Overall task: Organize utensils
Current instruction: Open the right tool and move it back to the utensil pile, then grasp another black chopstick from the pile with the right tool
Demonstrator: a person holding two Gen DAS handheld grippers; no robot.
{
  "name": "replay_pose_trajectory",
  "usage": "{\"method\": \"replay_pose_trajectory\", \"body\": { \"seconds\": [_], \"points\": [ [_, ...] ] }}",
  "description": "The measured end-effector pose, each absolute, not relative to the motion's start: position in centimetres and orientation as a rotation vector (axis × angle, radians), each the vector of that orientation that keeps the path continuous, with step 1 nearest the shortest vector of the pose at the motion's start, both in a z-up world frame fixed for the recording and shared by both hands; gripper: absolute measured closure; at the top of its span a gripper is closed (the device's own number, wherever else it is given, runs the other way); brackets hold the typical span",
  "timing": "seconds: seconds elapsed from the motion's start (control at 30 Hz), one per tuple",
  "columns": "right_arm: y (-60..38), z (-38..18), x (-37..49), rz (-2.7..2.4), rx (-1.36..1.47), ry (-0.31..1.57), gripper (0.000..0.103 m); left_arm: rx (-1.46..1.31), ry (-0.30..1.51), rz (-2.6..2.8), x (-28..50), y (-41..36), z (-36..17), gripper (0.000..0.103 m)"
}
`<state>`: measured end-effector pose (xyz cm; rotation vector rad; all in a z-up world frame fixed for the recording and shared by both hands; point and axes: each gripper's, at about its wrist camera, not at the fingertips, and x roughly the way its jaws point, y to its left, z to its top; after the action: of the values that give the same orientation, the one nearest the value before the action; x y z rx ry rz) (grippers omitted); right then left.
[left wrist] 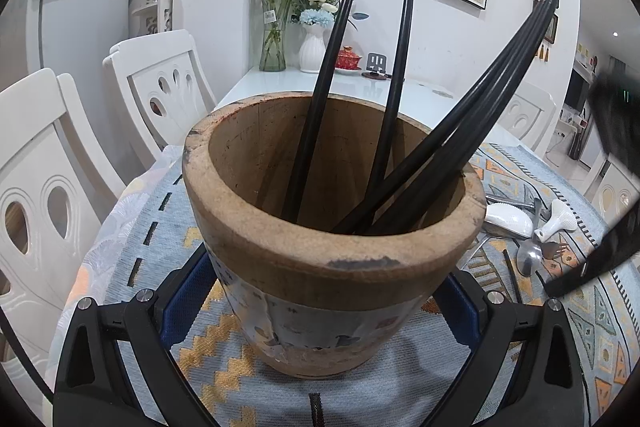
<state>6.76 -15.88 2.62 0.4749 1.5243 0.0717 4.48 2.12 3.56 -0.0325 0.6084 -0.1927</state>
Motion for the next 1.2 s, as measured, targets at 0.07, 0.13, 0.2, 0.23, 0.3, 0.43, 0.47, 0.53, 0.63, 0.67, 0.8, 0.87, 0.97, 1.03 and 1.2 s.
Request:
{"method": "replay_pose_trajectory", "body": {
  "seconds": [0.07,0.13,0.2,0.23,0.3,0.43,0.47,0.53,0.63,0.67,0.8,0.87,0.97,1.03,1.2],
  "points": [
    [-15.4,1.3,6.2,0.079,0.464,1.562,0.097,-0.032,0.608,-0.192,4.5,2.1,3.6,0.003],
    [-15.0,0.4,5.9,0.081,0.439,1.591,0.097,-0.033,0.609,-0.193,4.5,2.1,3.6,0.003],
    [-14.8,-0.4,5.5,0.071,0.41,1.615,0.097,-0.033,0.609,-0.193,4.5,2.1,3.6,0.003],
    [-14.8,-0.5,5.5,0.071,0.409,1.617,0.096,-0.033,0.609,-0.193,4.5,2.1,3.6,0.003],
    [-15.0,-0.7,5.3,0.07,0.408,1.619,0.096,-0.033,0.609,-0.193,4.5,2.1,3.6,0.003],
    [-14.9,-0.6,5.7,0.067,0.382,1.629,0.095,-0.034,0.609,-0.193,4.5,2.1,3.6,0.003],
    [-15.0,-0.6,5.6,0.065,0.376,1.631,0.095,-0.033,0.609,-0.193,4.5,2.1,3.6,0.003],
    [-15.0,-0.8,5.9,0.068,0.381,1.633,0.095,-0.033,0.61,-0.194,4.5,2.1,3.6,0.003],
    [-15.7,-0.9,6.0,0.076,0.436,1.63,0.095,-0.036,0.611,-0.195,4.5,2.1,3.4,0.003],
    [-16.1,-0.9,5.9,0.079,0.461,1.629,0.095,-0.035,0.611,-0.195,4.5,2.1,3.4,0.003],
    [-17.2,-0.2,5.1,0.059,0.489,1.629,0.091,-0.039,0.613,-0.198,4.5,2.1,3.4,0.003],
    [-17.7,0.1,4.6,0.068,0.494,1.638,0.085,-0.041,0.617,-0.2,4.5,2.0,3.3,0.003],
    [-17.5,0.2,4.5,0.092,0.517,1.628,0.067,-0.044,0.621,-0.203,4.6,2.0,3.2,0.003],
    [-16.5,0.1,4.9,0.092,0.478,1.631,0.065,-0.046,0.622,-0.204,4.6,2.0,3.2,0.003],
    [-14.4,0.4,5.1,0.076,0.303,1.588,0.076,-0.049,0.624,-0.206,4.5,2.0,3.2,0.003]
  ]
}}
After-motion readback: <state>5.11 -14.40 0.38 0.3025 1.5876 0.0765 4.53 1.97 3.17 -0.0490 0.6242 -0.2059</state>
